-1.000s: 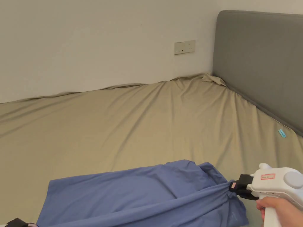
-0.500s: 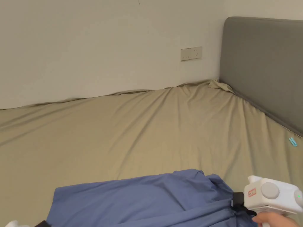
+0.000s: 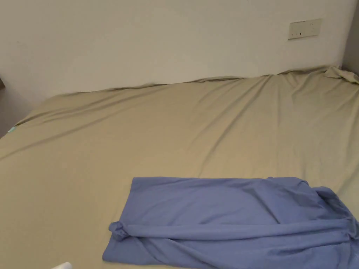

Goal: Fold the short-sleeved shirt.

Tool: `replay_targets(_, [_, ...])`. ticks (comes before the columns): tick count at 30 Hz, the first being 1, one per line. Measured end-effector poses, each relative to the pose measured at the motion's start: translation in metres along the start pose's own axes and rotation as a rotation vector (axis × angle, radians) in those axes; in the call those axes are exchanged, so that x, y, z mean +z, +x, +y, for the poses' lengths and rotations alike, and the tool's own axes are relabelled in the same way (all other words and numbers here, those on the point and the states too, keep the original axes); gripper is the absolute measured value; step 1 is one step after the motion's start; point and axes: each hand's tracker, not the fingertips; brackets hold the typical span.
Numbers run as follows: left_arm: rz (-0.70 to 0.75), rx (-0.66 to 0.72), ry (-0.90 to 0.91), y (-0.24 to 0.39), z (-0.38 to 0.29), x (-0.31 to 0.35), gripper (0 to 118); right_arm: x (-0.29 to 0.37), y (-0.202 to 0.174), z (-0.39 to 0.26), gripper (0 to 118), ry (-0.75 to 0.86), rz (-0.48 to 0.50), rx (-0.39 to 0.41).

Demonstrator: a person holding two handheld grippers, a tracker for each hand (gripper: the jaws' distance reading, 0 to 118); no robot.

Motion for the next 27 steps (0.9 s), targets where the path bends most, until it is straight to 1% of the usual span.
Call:
replay_targets(1, [-0.031, -0.018, -0.027, -0.002, -0.006, -0.003, 0, 0.001, -0.018, -0.012, 2, -0.013, -0.032, 0.04])
replay_targets(2, [-0.055, -0.016, -0.049, -0.003, -0.008, -0.007, 0, 0.001, -0.024, -0.015, 2, -0.043, 0.032, 0.046])
replay_targets(3, [-0.047, -0.007, -0.073, -0.003, -0.007, -0.012, 0, -0.007, -0.021, -0.021, 2, -0.071, 0.095, 0.039])
replay_targets(4, [-0.043, -0.022, -0.075, 0.0, -0.004, -0.015, 0, -0.007, -0.025, -0.021, 2, -0.067, 0.129, 0.035])
replay_targets(6, [-0.014, -0.081, -0.063, 0.003, 0.007, -0.027, 0, -0.007, -0.032, -0.016, 2, -0.027, 0.107, 0.054])
replay_targets(7, [0.017, -0.099, -0.046, 0.005, 0.015, -0.035, 0, -0.009, -0.024, -0.008, 2, -0.03, 0.11, 0.046])
replay_targets(9, [0.063, -0.137, -0.017, 0.007, 0.031, -0.059, 0, -0.01, -0.022, 0.001, 2, -0.024, 0.123, 0.019])
replay_targets(10, [0.11, -0.154, 0.003, 0.007, 0.037, -0.074, 28, -0.009, -0.022, 0.003, 2, -0.01, 0.126, 0.004])
replay_targets(11, [0.141, -0.204, 0.007, 0.008, 0.042, -0.091, 84, -0.008, -0.017, 0.007, 2, -0.001, 0.127, -0.009])
replay_targets(12, [0.157, -0.235, -0.086, 0.007, 0.048, -0.112, 118, -0.007, -0.016, 0.008, 2, 0.004, 0.128, -0.018])
replay_targets(13, [0.147, -0.249, -0.14, 0.004, 0.046, -0.123, 118, -0.007, -0.015, 0.007, 2, 0.003, 0.128, -0.027])
replay_targets(14, [0.166, -0.246, -0.166, 0.007, 0.045, -0.137, 118, -0.007, -0.013, 0.006, 2, 0.003, 0.13, -0.032])
replay_targets(15, [0.174, -0.223, -0.186, 0.007, 0.044, -0.148, 118, -0.005, -0.012, 0.005, 2, -0.002, 0.123, -0.037])
replay_targets(16, [0.177, -0.222, -0.189, 0.002, 0.055, -0.159, 118, -0.005, -0.009, 0.003, 2, -0.015, 0.108, -0.039])
replay_targets(18, [0.213, -0.218, -0.193, 0.0, 0.053, -0.173, 118, -0.007, -0.002, -0.001, 2, -0.045, 0.078, -0.043])
replay_targets(20, [0.226, -0.224, -0.226, 0.0, 0.054, -0.177, 118, -0.011, 0.011, -0.008, 2, -0.08, 0.04, -0.082])
replay_targets(21, [0.203, -0.225, -0.243, -0.001, 0.055, -0.177, 116, -0.014, 0.017, -0.009, 2, -0.103, 0.026, -0.112])
replay_targets(22, [0.205, -0.228, -0.233, 0.001, 0.055, -0.174, 104, -0.019, 0.024, -0.01, 2, -0.122, 0.017, -0.135])
replay_targets(23, [0.204, -0.234, -0.222, 0.004, 0.058, -0.169, 78, -0.022, 0.028, -0.01, 2, -0.136, 0.007, -0.14])
replay_targets(24, [0.196, -0.239, -0.195, 0.007, 0.062, -0.161, 41, -0.027, 0.035, -0.01, 2, -0.149, -0.013, -0.138])
replay_targets(25, [0.2, -0.257, -0.129, 0.01, 0.066, -0.154, 5, -0.033, 0.042, -0.009, 2, -0.168, -0.05, -0.139])
replay_targets(26, [0.181, -0.259, -0.13, 0.011, 0.068, -0.151, 5, -0.039, 0.049, -0.006, 2, -0.19, -0.091, -0.143])
replay_targets(27, [0.102, -0.252, -0.147, 0.014, 0.07, -0.149, 5, -0.044, 0.055, -0.004, 2, -0.219, -0.139, -0.162])
